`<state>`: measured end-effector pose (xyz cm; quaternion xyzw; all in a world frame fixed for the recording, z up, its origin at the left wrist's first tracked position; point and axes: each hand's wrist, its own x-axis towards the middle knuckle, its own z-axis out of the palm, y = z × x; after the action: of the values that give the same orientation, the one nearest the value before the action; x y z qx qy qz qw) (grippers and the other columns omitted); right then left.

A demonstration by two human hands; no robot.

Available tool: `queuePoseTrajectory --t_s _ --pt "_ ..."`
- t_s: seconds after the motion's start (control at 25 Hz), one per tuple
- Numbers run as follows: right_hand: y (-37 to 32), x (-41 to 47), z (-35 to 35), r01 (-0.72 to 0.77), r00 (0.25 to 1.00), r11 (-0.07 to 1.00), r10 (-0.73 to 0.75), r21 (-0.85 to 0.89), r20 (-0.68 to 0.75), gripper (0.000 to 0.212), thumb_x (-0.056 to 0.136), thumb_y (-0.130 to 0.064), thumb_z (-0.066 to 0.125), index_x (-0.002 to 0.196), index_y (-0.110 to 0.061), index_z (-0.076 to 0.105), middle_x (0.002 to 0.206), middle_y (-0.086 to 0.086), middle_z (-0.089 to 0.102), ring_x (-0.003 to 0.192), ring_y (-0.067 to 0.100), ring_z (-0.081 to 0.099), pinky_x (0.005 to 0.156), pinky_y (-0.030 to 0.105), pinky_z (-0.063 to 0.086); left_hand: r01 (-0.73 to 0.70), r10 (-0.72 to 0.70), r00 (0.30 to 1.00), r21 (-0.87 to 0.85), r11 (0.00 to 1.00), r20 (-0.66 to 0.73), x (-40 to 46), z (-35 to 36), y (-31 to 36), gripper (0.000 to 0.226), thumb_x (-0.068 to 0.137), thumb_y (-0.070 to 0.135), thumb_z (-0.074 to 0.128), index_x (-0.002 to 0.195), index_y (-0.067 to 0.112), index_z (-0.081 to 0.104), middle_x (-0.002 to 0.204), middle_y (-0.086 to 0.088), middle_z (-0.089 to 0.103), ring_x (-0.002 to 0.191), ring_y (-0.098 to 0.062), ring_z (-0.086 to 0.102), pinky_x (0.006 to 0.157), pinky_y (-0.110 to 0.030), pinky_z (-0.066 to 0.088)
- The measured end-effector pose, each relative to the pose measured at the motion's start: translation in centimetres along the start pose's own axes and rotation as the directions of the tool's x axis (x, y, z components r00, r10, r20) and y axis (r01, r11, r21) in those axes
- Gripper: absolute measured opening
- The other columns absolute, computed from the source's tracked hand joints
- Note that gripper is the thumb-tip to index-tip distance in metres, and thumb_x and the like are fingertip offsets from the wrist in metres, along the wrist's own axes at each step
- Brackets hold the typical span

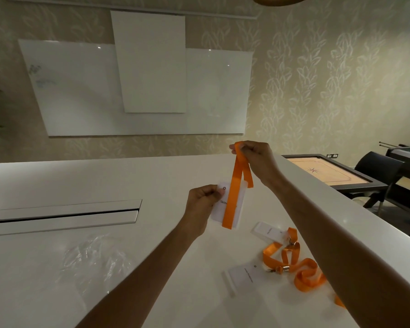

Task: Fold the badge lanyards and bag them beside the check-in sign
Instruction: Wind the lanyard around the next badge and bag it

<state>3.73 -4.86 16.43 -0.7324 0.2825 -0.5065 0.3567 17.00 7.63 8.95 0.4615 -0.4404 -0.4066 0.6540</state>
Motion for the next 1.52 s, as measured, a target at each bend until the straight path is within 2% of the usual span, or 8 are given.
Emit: queuePoseTrajectory --t_s 0.24,0.36,0.68,0.8,1.08,1.24,1.32,1.52 --pt "3.9 -3.1 1.4 -0.136 0.989 0.941 0.147 0.31 -0.013 0.028 0.086 -0.004 0.046 0.09 0.001 0.073 0.086 0.007 0.075 0.075 0.017 0.07 0.06 0.022 0.053 -0.04 0.038 0.998 -0.034 0.999 -0.041 -0.2 0.6 1.3 0.009 0.088 0.011 0.062 0.093 0.01 0.069 0.094 -0.01 0.071 0.086 -0.026 0.068 0.074 -0.036 0.058" --pt "5.2 -5.2 2.3 -0.176 0.981 0.92 0.195 0.35 -0.021 0.025 0.075 0.002 0.048 0.065 -0.004 0.07 0.06 0.001 0.063 0.059 0.011 0.061 0.057 0.021 0.051 -0.048 0.044 0.994 -0.04 0.998 -0.096 -0.1 0.7 1.6 0.007 0.087 0.013 0.063 0.09 0.013 0.07 0.091 -0.007 0.07 0.086 -0.026 0.066 0.075 -0.038 0.057" --pt "8.3 -9.0 5.7 -0.228 0.973 0.973 0.229 0.032 -0.027 0.04 0.084 0.0 0.065 0.063 -0.034 0.07 0.067 -0.012 0.071 0.07 0.015 0.067 0.074 0.037 0.056 -0.103 0.096 0.978 -0.024 0.994 -0.185 0.7 0.7 2.4 0.008 0.087 0.021 0.063 0.083 0.022 0.07 0.075 0.012 0.072 0.071 -0.01 0.068 0.058 -0.022 0.054" --pt "9.2 -10.5 7.3 -0.303 0.953 0.951 0.303 0.059 0.001 0.025 0.091 -0.006 0.059 0.079 -0.024 0.072 0.083 0.001 0.075 0.082 0.024 0.071 0.08 0.039 0.058 -0.106 0.097 0.97 -0.026 0.994 -0.223 1.1 0.7 3.0 0.015 0.088 0.021 0.063 0.076 0.024 0.071 0.07 0.013 0.071 0.069 -0.009 0.066 0.059 -0.023 0.052" --pt "10.2 -13.5 8.7 -0.356 0.933 0.934 0.356 -0.01 0.059 0.018 0.095 -0.008 0.053 0.09 -0.012 0.07 0.086 0.004 0.073 0.077 0.016 0.07 0.072 0.025 0.057 -0.1 0.079 0.94 -0.046 0.994 -0.333 2.2 -0.5 3.1 0.015 0.088 0.019 0.065 0.074 0.021 0.068 0.08 0.003 0.069 0.082 -0.022 0.064 0.072 -0.035 0.054" --pt "10.0 -14.6 9.1 -0.362 0.916 0.925 0.376 -0.12 0.138 0.02 0.095 -0.006 0.051 0.089 -0.012 0.068 0.078 0.0 0.072 0.061 0.017 0.066 0.059 0.027 0.057 -0.095 0.081 0.916 -0.018 0.995 -0.392 3.1 -1.3 2.9 0.02 0.087 0.02 0.066 0.067 0.021 0.068 0.072 0.007 0.068 0.078 -0.018 0.064 0.073 -0.035 0.054" --pt "9.6 -15.3 9.6 -0.319 0.913 0.925 0.359 -0.208 0.196 0.019 0.096 -0.011 0.052 0.09 -0.015 0.07 0.079 -0.003 0.073 0.051 0.006 0.06 0.053 0.021 0.052 -0.101 0.077 0.905 -0.035 0.994 -0.419 3.6 -1.7 2.7 0.024 0.087 0.019 0.067 0.063 0.021 0.069 0.065 0.01 0.067 0.074 -0.015 0.064 0.072 -0.034 0.054" --pt "7.7 -17.0 11.2 -0.263 0.879 0.919 0.353 -0.294 0.319 0.028 0.097 -0.018 0.047 0.08 -0.027 0.068 0.071 -0.011 0.072 0.061 0.01 0.064 0.062 0.009 0.048 -0.137 0.112 0.862 -0.015 0.99 -0.495 4.3 -2.5 1.8 0.022 0.087 0.019 0.066 0.066 0.022 0.066 0.059 0.015 0.065 0.065 -0.008 0.063 0.06 -0.024 0.05"
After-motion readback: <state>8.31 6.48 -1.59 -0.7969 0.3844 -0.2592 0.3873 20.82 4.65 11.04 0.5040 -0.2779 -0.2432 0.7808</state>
